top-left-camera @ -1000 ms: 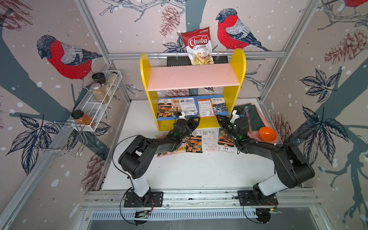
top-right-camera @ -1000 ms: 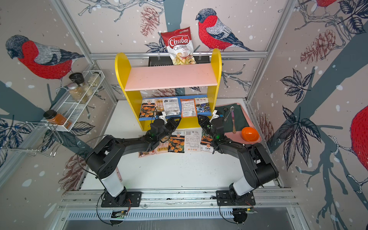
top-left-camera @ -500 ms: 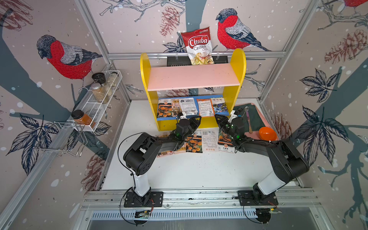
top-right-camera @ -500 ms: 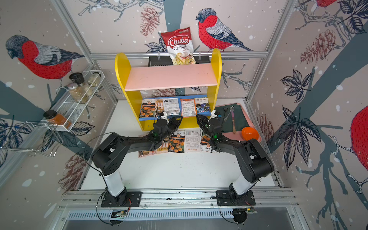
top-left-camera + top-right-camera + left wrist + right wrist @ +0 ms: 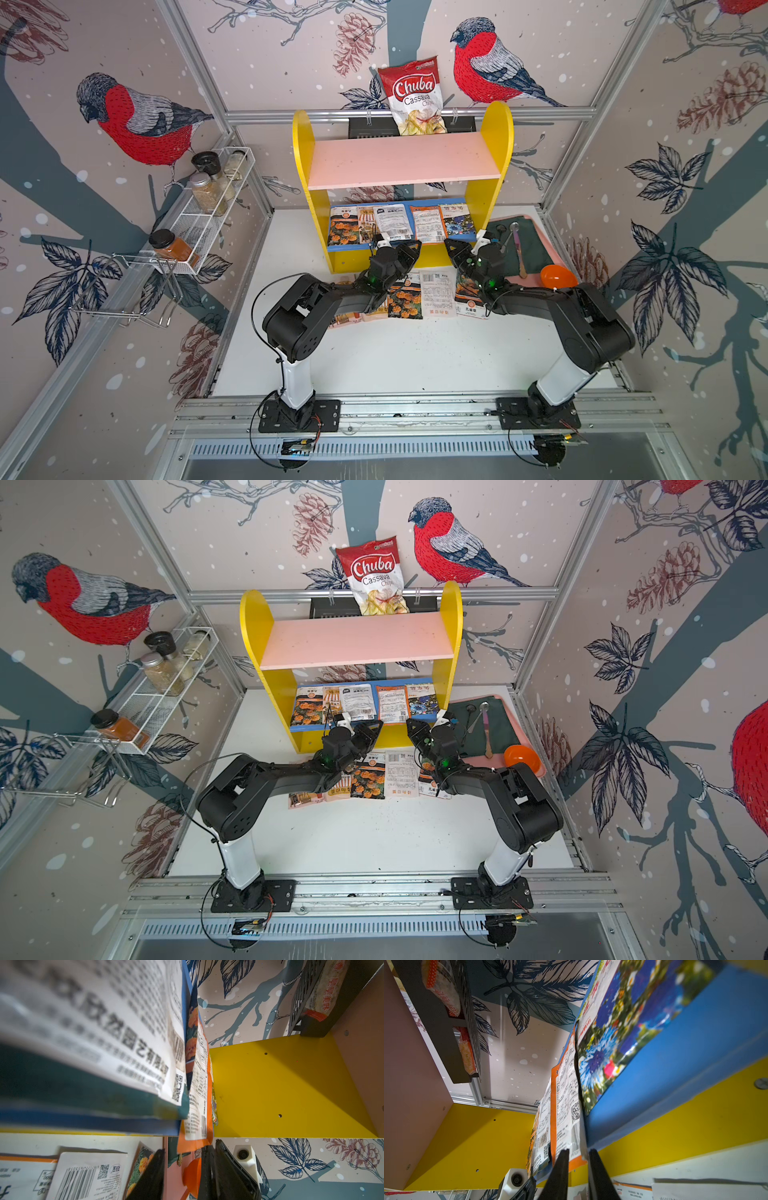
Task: Take the seed bag off the shelf
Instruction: Pick up the seed packet from the shelf.
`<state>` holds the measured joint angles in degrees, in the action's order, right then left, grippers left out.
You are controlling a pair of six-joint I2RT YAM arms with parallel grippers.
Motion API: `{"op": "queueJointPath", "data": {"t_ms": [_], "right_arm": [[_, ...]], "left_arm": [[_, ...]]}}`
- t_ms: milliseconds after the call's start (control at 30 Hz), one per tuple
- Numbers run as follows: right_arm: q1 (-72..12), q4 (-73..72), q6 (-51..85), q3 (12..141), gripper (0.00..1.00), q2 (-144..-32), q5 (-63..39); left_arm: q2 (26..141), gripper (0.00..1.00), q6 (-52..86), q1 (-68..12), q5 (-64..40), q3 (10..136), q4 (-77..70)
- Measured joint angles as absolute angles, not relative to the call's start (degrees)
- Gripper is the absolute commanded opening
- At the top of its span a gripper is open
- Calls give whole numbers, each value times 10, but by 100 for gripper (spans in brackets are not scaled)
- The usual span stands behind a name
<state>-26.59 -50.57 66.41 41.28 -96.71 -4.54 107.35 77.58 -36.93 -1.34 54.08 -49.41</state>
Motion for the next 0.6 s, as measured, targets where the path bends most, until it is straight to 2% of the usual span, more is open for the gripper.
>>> {"op": "queueJointPath", "data": {"t_ms": [467, 600], "right_arm": [[-266, -508, 674, 419, 17, -978, -44], [-266, -510, 674, 419, 16, -981, -45]], "left_arm": [[1098, 34, 782, -369, -14, 558, -503], [1105, 29, 790, -370, -15, 563, -503]]}}
